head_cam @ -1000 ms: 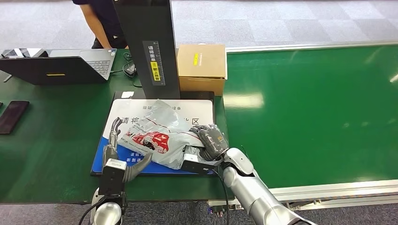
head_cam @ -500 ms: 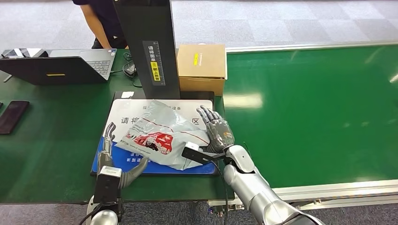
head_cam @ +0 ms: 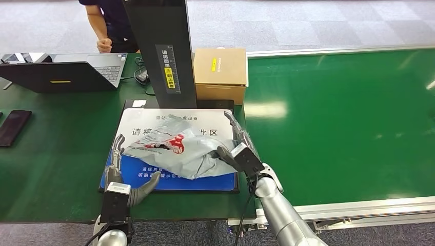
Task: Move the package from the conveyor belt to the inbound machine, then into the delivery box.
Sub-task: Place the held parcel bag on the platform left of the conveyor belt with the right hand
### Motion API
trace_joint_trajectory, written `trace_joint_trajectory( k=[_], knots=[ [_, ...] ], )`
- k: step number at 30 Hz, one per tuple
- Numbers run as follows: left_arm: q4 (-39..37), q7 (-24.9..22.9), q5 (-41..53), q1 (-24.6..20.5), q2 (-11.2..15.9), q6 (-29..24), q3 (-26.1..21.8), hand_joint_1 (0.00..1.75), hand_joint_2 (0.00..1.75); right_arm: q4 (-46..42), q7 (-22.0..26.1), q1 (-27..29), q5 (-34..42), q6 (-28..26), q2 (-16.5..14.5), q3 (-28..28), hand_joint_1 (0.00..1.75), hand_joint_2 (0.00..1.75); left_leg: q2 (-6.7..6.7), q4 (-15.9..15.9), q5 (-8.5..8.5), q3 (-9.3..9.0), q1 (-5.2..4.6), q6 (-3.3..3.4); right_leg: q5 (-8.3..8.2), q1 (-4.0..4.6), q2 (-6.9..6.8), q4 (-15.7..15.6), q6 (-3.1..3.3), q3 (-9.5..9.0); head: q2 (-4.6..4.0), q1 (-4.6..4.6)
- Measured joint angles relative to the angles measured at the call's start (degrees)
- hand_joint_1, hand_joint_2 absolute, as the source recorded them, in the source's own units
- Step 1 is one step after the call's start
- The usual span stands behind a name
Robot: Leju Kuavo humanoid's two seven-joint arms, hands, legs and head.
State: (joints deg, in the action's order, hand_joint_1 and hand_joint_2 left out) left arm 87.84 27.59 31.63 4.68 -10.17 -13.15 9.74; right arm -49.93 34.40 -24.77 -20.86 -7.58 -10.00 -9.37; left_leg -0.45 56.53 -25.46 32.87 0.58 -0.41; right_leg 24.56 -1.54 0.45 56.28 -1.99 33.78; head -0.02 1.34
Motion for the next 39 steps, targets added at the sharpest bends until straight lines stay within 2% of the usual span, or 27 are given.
trace_joint_trajectory(
  k=[5,10,14,21,27,32,39],
  knots=[
    [0.00,0.90,0.00,0.03,-0.13,0.84,-0.42,0.00,1.75,-12.38,0.17,6.87,7.29,6.81,0.47,0.94,0.00,0.00,0.01,-0.01,-0.04,0.01,0.00,0.02,0.03,0.00,0.02,0.00,-0.01,0.00,0.00,0.01],
    [0.00,0.98,0.00,-0.10,-0.20,0.93,-0.63,0.00,1.75,-19.80,-1.27,10.02,7.75,8.17,0.79,1.80,0.00,0.00,0.02,0.00,-0.05,-0.03,0.00,0.02,0.01,-0.01,0.03,-0.01,-0.01,-0.01,0.00,0.01],
    [0.00,0.95,0.01,-0.67,-0.38,1.42,-0.75,0.00,1.75,-23.92,-2.90,11.38,4.28,5.44,0.80,3.00,0.00,1.75,0.02,0.01,-0.04,-0.06,0.00,0.03,0.01,-0.01,0.03,0.00,0.00,-0.04,0.00,0.02],
    [-0.01,1.11,0.78,-2.10,-0.45,2.51,-0.86,0.00,1.75,-30.07,-1.40,14.45,4.98,4.31,0.80,5.07,0.00,1.75,0.01,0.01,-0.04,-0.04,0.00,0.03,0.02,-0.01,0.02,0.00,-0.01,-0.03,0.00,0.01],
    [1.37,2.06,2.57,-3.08,0.40,8.11,-0.21,0.00,1.75,-37.92,-0.09,18.21,6.06,2.00,0.80,7.89,0.00,1.75,0.01,0.00,-0.05,-0.01,0.00,0.02,0.03,-0.01,0.02,-0.01,-0.01,-0.01,0.00,0.01],
    [2.96,1.71,6.07,-4.39,2.60,14.00,1.92,0.00,1.75,-42.24,0.34,20.47,6.64,2.23,0.79,10.67,0.00,1.75,0.01,0.00,-0.05,-0.04,0.00,0.03,0.02,-0.01,0.02,-0.01,-0.01,-0.03,0.00,0.02],
    [4.17,0.53,9.08,-6.29,7.55,21.74,4.34,0.00,1.75,-44.62,1.06,22.08,7.04,3.78,0.76,13.13,0.00,1.75,0.02,-0.01,-0.04,-0.06,0.00,0.01,0.01,0.01,0.03,0.00,0.00,-0.05,0.00,0.01]
  ],
)
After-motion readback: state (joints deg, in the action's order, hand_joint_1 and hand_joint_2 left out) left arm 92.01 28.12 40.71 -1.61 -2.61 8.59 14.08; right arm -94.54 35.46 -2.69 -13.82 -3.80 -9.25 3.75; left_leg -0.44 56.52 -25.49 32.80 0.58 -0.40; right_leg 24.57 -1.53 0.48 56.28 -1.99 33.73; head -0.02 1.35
